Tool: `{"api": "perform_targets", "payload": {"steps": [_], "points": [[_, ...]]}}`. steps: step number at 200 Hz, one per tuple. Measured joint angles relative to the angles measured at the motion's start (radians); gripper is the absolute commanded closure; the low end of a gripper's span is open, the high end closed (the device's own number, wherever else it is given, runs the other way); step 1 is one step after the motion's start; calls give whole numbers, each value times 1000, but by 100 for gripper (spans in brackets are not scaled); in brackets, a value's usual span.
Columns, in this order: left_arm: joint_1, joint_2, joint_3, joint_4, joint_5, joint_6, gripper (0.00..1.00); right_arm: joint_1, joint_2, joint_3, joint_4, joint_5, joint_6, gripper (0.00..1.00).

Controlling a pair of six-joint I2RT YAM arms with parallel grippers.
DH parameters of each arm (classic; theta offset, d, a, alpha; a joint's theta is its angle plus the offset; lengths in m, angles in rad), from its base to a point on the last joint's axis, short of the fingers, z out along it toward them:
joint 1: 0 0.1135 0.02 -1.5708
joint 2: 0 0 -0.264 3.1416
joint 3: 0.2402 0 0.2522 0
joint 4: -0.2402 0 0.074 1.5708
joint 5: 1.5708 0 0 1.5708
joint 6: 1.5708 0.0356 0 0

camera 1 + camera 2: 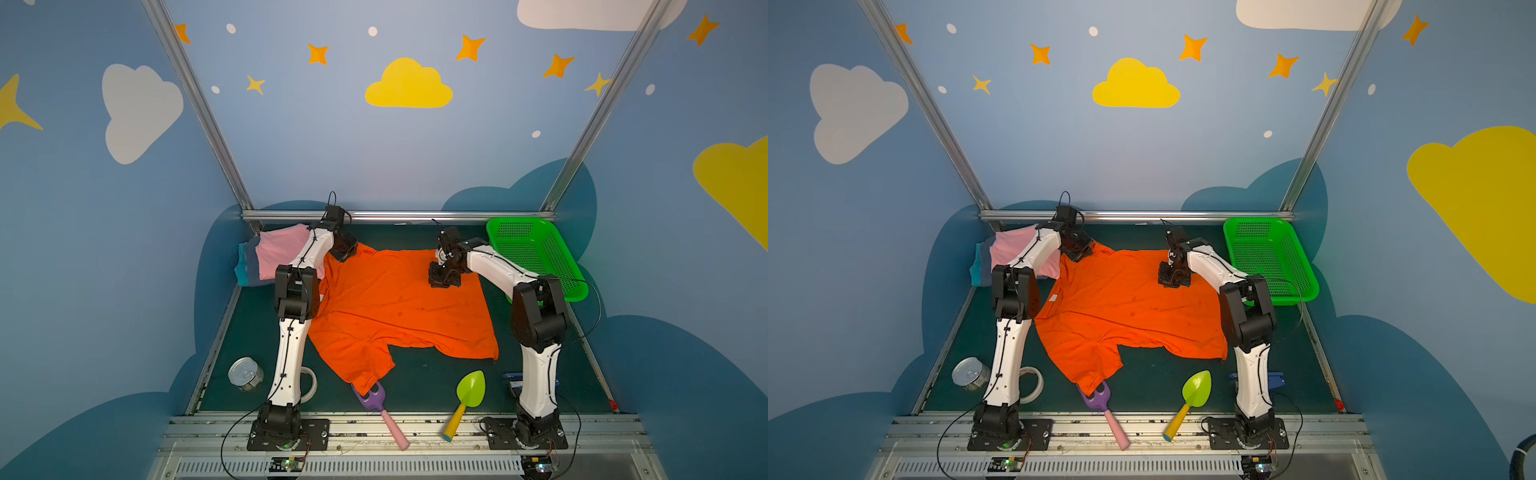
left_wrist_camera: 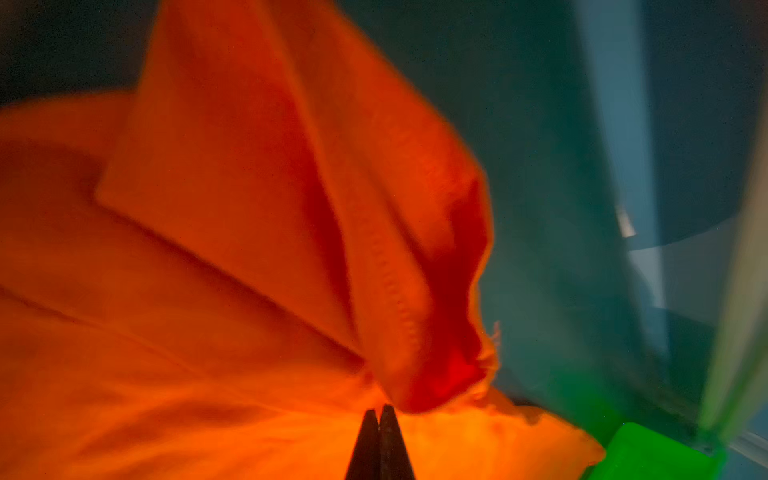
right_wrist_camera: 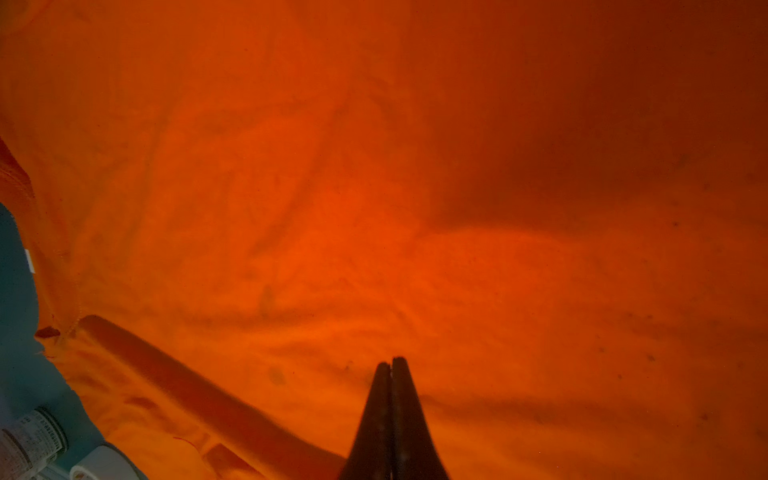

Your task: Fold and stack the t-shirts

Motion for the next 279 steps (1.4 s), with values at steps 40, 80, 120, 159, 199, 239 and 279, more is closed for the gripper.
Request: {"api": "perform_targets", "payload": {"steps": [40,80,120,159,199,239,279], "points": [[-27,-29,-50,-13,-15,24,96,0,0,0,-9,-1,0,100],[-40,46,109,-60,-83,35,96,0,0,0,-11,-2,0,100],[-34,190,343,-92,-217,49,95,1,1,-5,-9,-27,0,100],[-32,217,375,-48,-270,50,91,36,0,-106,9,-76,10,100],[-32,278,434,62,-241,13,86,166,-19,-231,-3,-87,5,100],[-32,321,455,195,-192,-76,83,266,-58,-289,-35,-69,0,100],[-22,348,464,294,-151,-168,83,277,-93,-351,-5,-70,3,100]]}}
